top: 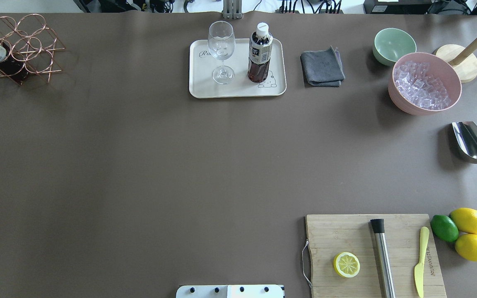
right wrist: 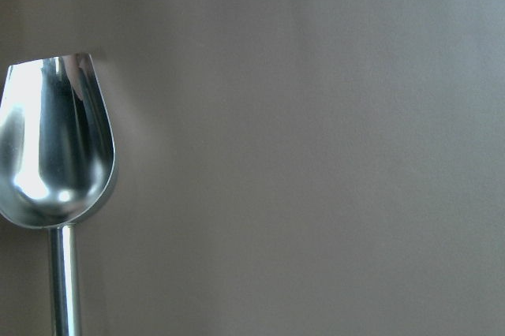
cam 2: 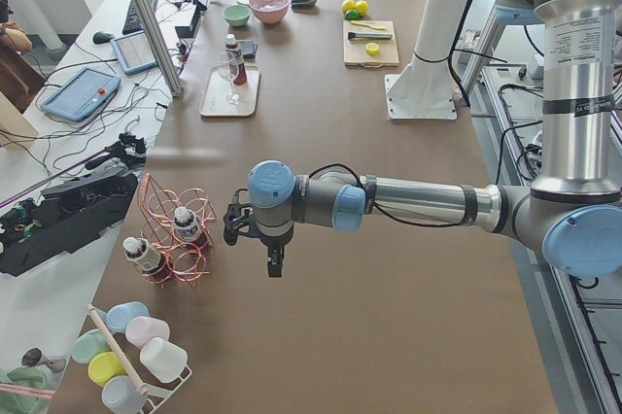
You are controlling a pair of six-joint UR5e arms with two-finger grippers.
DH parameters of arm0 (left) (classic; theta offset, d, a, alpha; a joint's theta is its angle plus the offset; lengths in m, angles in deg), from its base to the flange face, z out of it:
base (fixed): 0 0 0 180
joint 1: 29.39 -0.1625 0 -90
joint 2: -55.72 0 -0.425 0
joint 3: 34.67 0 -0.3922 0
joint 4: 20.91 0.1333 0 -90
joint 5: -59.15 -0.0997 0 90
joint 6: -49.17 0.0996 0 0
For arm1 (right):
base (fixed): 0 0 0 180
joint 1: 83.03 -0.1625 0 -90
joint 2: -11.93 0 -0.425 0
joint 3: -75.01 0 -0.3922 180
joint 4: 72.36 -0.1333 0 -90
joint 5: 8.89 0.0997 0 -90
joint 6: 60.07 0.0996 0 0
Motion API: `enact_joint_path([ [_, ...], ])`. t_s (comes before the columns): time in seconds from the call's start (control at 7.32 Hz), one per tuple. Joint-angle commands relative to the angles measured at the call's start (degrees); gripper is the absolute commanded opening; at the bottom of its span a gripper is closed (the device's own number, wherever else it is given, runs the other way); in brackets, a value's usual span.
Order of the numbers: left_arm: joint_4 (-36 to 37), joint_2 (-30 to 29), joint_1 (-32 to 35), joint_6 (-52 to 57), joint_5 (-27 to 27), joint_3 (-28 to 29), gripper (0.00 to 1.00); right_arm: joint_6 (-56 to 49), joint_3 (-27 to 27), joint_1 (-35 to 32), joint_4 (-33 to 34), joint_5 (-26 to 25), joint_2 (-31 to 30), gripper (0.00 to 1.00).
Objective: Take tea from basket to plate
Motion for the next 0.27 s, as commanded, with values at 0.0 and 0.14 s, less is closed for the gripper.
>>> enact_joint_path([
  [0.0, 0.01, 1.92, 0.11, 0.35, -0.6, -0.08, 0.97, -0.1, -0.17, 0.09, 0.1, -0.01, 0.28, 1.0],
  [0.14, 0.27, 2.09, 0.11, 2.27, -0.69, -0.07, 0.97, -0.1, -0.17, 0.18, 0.18, -0.18, 0.45, 1.0],
])
